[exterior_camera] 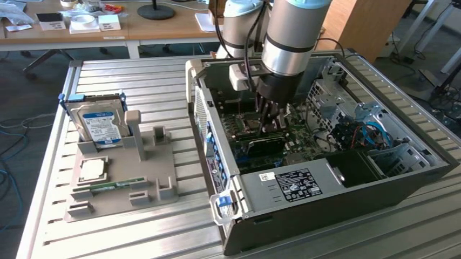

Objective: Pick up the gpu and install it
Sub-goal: 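Press down on the gpu until it lock into place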

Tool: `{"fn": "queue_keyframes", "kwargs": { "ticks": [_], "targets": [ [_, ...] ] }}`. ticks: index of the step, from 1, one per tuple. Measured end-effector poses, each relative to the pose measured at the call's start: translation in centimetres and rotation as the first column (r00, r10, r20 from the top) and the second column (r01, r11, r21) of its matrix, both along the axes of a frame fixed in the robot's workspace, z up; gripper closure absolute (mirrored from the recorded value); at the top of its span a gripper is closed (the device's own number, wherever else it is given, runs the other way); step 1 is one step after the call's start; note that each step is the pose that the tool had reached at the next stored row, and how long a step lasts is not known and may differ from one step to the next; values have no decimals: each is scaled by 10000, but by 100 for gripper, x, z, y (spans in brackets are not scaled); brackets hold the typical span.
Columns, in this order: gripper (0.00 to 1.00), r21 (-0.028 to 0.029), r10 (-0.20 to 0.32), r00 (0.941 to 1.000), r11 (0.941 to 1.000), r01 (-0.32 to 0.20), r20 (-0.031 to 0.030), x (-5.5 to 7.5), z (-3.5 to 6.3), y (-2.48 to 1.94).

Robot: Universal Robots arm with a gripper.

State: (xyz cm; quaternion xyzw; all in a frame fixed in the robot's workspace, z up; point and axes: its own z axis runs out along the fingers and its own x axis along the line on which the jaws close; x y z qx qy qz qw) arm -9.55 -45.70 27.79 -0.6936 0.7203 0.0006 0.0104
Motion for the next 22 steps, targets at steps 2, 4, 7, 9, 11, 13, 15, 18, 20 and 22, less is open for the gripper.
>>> {"fn": "queue_keyframes", "kwargs": {
  "ticks": [2,4,7,9,11,13,15,18,20,22],
  "targets": [
    [89,10,-2,10000,10000,2,0,-7,-20,4],
    [89,10,0,10000,10000,0,0,-10,-36,6],
    [89,9,1,10000,10000,-1,-1,-11,-57,7],
    [89,8,0,10000,10000,0,-2,-12,-57,7],
    [89,8,0,10000,10000,0,-2,-12,-57,7],
    [89,12,-1,10000,10000,1,1,-12,-61,12],
    [89,15,-1,10000,10000,1,0,-12,-64,17],
    [89,16,0,10000,10000,0,1,-12,-72,18],
    [89,14,1,10000,10000,-1,-1,-12,-81,18],
    [89,12,1,10000,10000,-1,-2,-12,-81,18]
  ]
}}
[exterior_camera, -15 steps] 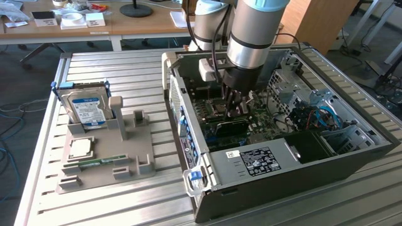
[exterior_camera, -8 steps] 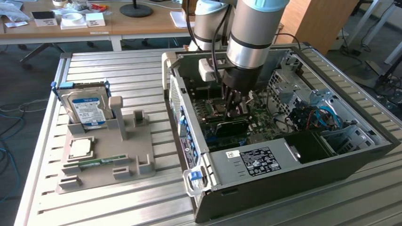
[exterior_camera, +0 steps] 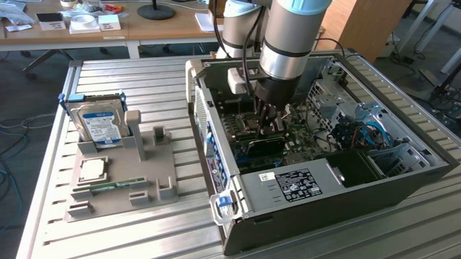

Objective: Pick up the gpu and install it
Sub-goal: 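Press down on the gpu until it lock into place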

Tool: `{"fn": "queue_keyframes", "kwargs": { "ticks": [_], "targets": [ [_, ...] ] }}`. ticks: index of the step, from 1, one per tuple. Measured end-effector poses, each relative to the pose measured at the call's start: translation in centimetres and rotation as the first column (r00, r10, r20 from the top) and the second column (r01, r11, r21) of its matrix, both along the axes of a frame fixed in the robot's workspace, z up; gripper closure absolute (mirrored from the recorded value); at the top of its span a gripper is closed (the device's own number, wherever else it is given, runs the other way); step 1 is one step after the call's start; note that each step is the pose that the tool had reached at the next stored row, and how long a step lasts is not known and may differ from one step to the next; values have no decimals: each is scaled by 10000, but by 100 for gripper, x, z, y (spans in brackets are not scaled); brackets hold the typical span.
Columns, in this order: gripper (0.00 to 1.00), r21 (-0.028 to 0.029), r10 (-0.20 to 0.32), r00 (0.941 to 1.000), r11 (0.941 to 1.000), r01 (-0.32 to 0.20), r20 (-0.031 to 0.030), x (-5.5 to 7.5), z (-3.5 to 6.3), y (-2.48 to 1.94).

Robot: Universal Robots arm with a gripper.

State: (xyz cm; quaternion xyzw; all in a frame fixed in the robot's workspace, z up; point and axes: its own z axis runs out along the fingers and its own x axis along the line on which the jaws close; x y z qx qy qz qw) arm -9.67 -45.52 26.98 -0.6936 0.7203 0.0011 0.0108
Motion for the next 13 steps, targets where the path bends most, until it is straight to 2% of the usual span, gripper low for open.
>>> {"fn": "queue_keyframes", "kwargs": {
  "ticks": [13],
  "targets": [
    [89,20,-1,10000,10000,1,1,-1,-50,16]
  ]
}}
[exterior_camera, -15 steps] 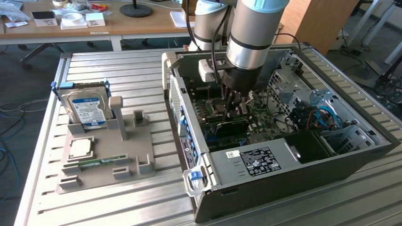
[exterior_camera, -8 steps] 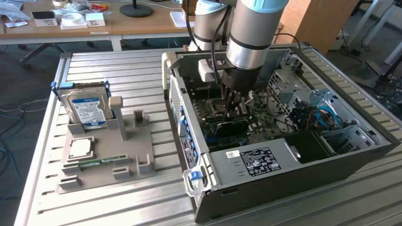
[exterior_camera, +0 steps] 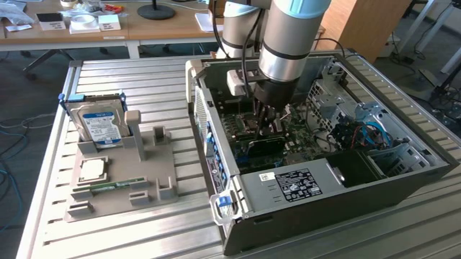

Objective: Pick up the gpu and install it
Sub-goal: 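Press down on the gpu until it lock into place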

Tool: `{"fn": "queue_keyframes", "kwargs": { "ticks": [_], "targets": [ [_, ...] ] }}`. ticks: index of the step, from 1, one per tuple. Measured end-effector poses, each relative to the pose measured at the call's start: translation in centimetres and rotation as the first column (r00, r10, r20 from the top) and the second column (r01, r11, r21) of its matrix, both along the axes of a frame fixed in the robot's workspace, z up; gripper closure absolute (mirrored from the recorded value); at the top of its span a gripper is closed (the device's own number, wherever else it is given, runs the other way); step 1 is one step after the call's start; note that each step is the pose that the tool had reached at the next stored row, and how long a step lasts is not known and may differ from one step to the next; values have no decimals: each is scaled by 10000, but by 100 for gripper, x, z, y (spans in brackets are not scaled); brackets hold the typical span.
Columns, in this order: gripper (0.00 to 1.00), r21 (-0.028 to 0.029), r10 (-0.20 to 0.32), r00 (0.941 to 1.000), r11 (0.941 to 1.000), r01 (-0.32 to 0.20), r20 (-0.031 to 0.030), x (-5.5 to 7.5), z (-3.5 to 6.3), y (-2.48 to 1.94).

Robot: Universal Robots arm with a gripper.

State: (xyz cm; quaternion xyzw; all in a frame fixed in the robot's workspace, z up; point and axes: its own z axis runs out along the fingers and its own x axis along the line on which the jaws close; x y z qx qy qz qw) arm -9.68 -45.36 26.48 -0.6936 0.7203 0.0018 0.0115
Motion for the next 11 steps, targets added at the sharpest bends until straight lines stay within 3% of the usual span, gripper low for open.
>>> {"fn": "queue_keyframes", "kwargs": {
  "ticks": [11],
  "targets": [
    [89,28,0,10000,10000,0,0,0,-18,14]
  ]
}}
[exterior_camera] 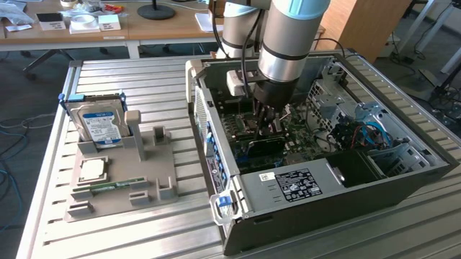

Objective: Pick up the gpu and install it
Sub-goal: 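Press down on the gpu until it lock into place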

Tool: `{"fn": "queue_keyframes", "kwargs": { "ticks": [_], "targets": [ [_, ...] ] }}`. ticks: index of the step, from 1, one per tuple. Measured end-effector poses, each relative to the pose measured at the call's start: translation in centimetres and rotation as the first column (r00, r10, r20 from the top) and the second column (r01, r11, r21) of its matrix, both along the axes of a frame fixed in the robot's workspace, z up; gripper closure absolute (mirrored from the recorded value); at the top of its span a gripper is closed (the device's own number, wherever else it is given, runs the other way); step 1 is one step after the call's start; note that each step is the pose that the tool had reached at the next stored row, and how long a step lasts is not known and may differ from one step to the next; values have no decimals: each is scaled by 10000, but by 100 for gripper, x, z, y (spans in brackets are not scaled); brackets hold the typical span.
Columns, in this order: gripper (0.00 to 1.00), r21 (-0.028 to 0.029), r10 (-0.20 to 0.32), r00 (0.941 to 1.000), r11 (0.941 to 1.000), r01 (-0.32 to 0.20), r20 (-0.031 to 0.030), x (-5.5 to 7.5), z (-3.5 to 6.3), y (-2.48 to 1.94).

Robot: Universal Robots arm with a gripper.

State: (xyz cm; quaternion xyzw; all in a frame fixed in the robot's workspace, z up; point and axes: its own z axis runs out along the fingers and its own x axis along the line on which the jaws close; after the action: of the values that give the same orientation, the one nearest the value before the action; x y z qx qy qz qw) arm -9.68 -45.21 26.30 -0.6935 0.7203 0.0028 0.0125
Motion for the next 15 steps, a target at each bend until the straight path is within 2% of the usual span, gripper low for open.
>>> {"fn": "queue_keyframes", "kwargs": {
  "ticks": [15],
  "targets": [
    [89,-8,1,10000,10000,-1,-4,0,-24,-1]
  ]
}}
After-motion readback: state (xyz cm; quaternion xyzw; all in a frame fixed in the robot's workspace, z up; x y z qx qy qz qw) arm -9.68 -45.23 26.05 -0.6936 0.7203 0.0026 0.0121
